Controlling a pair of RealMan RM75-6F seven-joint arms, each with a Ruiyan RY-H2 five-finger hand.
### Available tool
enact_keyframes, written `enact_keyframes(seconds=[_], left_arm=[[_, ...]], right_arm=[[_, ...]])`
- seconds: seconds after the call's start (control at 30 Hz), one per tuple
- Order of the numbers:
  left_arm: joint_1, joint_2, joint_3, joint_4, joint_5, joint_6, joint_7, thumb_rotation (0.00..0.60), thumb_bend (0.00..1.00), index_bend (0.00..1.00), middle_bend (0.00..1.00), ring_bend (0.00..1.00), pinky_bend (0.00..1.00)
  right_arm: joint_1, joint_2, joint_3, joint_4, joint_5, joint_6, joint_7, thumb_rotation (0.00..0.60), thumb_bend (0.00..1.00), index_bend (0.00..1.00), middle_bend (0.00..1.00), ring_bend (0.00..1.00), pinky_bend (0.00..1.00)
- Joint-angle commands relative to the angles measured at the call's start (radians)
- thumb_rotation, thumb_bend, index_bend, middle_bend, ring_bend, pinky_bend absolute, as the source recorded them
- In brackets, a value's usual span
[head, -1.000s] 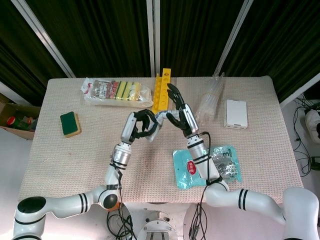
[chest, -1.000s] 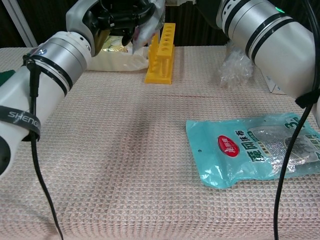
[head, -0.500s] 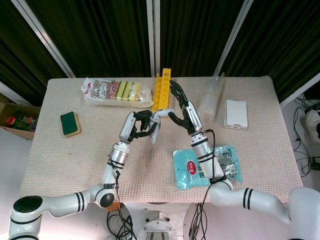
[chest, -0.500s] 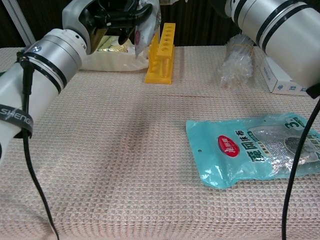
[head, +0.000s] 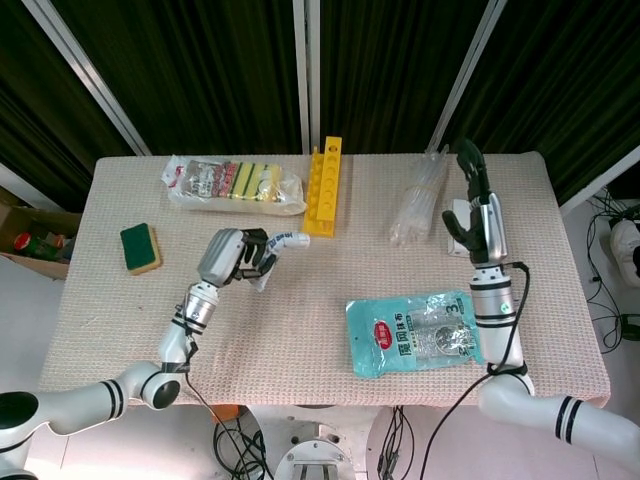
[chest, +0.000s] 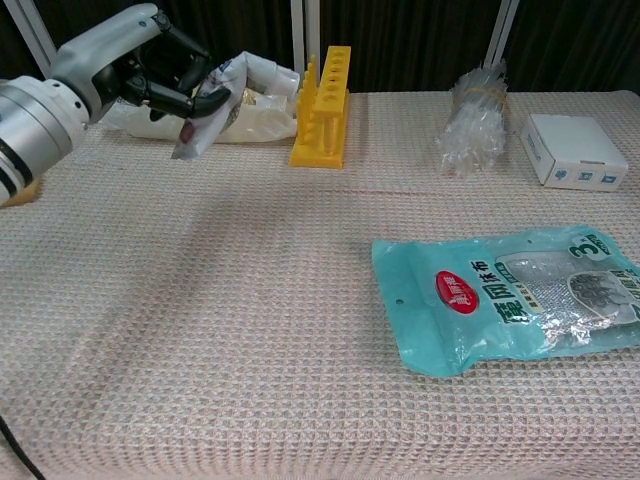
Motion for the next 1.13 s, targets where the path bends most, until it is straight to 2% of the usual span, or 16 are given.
enact_keyframes(seconds=[0.03, 0.07, 0.1, 0.17, 0.2, 0.27, 0.4, 0.43, 0.47, 0.5, 0.53, 0.6, 0.7, 0.83, 1.0, 1.13], left_arm=[[-0.008, 0.063, 0.066, -0.013, 0.047, -0.078, 0.014, 0.6, 0.28, 0.53, 0.61, 0.51, 0.58], [-0.015, 0.086, 0.084, -0.023, 0.056, -0.109, 0.021, 0.6, 0.24, 0.43, 0.5, 0.42, 0.5], [-0.019, 0.097, 0.092, -0.027, 0.059, -0.122, 0.032, 0.6, 0.18, 0.27, 0.32, 0.28, 0.37], [-0.019, 0.103, 0.098, -0.026, 0.06, -0.124, 0.064, 0.6, 0.11, 0.13, 0.15, 0.15, 0.24], [-0.015, 0.098, 0.098, -0.02, 0.058, -0.11, 0.089, 0.6, 0.08, 0.08, 0.08, 0.1, 0.2], [-0.008, 0.093, 0.099, -0.013, 0.057, -0.092, 0.118, 0.6, 0.04, 0.06, 0.04, 0.07, 0.18], [0.014, 0.12, 0.096, -0.032, 0.048, -0.058, 0.142, 0.594, 0.02, 0.05, 0.02, 0.06, 0.17], [0.022, 0.13, 0.095, -0.039, 0.048, -0.044, 0.151, 0.56, 0.01, 0.05, 0.02, 0.06, 0.17], [0.033, 0.142, 0.095, -0.049, 0.047, -0.027, 0.161, 0.493, 0.0, 0.05, 0.03, 0.06, 0.17], [0.046, 0.156, 0.097, -0.062, 0.045, -0.01, 0.172, 0.386, 0.0, 0.05, 0.03, 0.06, 0.17], [0.067, 0.179, 0.102, -0.083, 0.043, 0.016, 0.193, 0.33, 0.0, 0.06, 0.03, 0.06, 0.17], [0.116, 0.22, 0.116, -0.119, 0.039, 0.076, 0.243, 0.231, 0.0, 0.07, 0.05, 0.06, 0.17], [0.202, 0.281, 0.151, -0.173, 0.026, 0.165, 0.312, 0.191, 0.0, 0.08, 0.07, 0.06, 0.17], [0.332, 0.334, 0.213, -0.207, 0.023, 0.297, 0.373, 0.164, 0.0, 0.09, 0.08, 0.06, 0.17], [0.467, 0.35, 0.298, -0.189, 0.041, 0.398, 0.384, 0.157, 0.0, 0.1, 0.08, 0.06, 0.17], [0.523, 0.341, 0.329, -0.18, 0.079, 0.451, 0.392, 0.154, 0.0, 0.1, 0.08, 0.06, 0.17]], right_arm=[[-0.031, 0.019, -0.023, -0.013, -0.021, 0.031, -0.005, 0.199, 0.0, 0.0, 0.0, 0.0, 0.0], [-0.04, 0.023, -0.029, -0.014, -0.025, 0.04, -0.006, 0.198, 0.0, 0.0, 0.0, 0.0, 0.0], [-0.045, 0.026, -0.035, -0.015, -0.028, 0.046, -0.008, 0.198, 0.0, 0.0, 0.0, 0.0, 0.0], [-0.056, 0.03, -0.045, -0.018, -0.034, 0.055, -0.015, 0.199, 0.0, 0.0, 0.0, 0.0, 0.0], [-0.061, 0.034, -0.049, -0.017, -0.035, 0.059, -0.019, 0.199, 0.0, 0.0, 0.0, 0.0, 0.0], [-0.071, 0.039, -0.058, -0.017, -0.041, 0.069, -0.026, 0.198, 0.0, 0.0, 0.0, 0.0, 0.0], [-0.111, 0.061, -0.104, -0.013, -0.08, 0.11, -0.076, 0.199, 0.0, 0.0, 0.0, 0.0, 0.0], [-0.124, 0.068, -0.123, -0.004, -0.094, 0.122, -0.108, 0.198, 0.0, 0.0, 0.0, 0.0, 0.0], [-0.139, 0.075, -0.144, 0.008, -0.107, 0.136, -0.151, 0.199, 0.0, 0.0, 0.0, 0.0, 0.0], [-0.141, 0.085, -0.15, 0.026, -0.107, 0.135, -0.204, 0.199, 0.0, 0.0, 0.0, 0.0, 0.0], [-0.146, 0.104, -0.162, 0.038, -0.098, 0.127, -0.29, 0.197, 0.0, 0.0, 0.0, 0.0, 0.0], [-0.195, 0.131, -0.227, 0.05, -0.102, 0.146, -0.437, 0.193, 0.01, 0.0, 0.0, 0.0, 0.0], [-0.269, 0.17, -0.303, 0.048, -0.063, 0.161, -0.611, 0.192, 0.03, 0.0, 0.0, 0.0, 0.0], [-0.361, 0.215, -0.38, 0.041, 0.0, 0.178, -0.728, 0.191, 0.04, 0.0, 0.0, 0.0, 0.0], [-0.431, 0.246, -0.431, 0.05, 0.03, 0.17, -0.713, 0.191, 0.05, 0.0, 0.0, 0.0, 0.0], [-0.448, 0.235, -0.451, 0.084, 0.002, 0.174, -0.727, 0.191, 0.05, 0.0, 0.0, 0.0, 0.0]])
